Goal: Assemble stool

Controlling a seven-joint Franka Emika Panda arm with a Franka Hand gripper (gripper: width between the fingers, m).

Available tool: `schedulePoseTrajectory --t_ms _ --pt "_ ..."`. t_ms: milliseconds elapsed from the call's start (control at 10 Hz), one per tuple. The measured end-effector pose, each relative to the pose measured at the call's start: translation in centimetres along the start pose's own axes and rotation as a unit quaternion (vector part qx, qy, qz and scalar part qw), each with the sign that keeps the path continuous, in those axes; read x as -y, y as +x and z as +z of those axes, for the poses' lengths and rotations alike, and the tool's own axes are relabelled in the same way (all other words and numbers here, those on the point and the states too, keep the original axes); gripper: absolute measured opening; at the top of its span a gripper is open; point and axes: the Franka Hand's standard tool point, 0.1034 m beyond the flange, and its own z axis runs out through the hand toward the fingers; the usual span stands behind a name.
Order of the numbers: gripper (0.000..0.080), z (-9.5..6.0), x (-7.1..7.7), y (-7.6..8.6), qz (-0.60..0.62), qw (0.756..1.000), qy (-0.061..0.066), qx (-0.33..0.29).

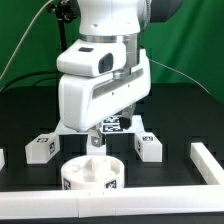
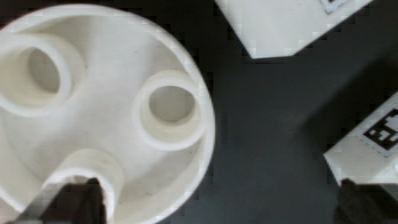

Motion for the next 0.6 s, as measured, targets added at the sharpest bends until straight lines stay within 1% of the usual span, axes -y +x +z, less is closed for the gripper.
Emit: schedulePoseTrajectory --t_ms 200,300,400,600 --pt "0.0650 0.1 0.0 0.0 0.000 1.000 0.001 0.000" --pt "0.0650 0.4 -0.3 -0.2 -0.008 1.000 -0.006 -0.003" --pt "0.0650 1.5 -1.0 -0.8 -0.008 1.000 -0.014 -0.007" --pt "0.0650 2.8 -1.7 -1.0 -0.004 1.000 -0.014 -0.007"
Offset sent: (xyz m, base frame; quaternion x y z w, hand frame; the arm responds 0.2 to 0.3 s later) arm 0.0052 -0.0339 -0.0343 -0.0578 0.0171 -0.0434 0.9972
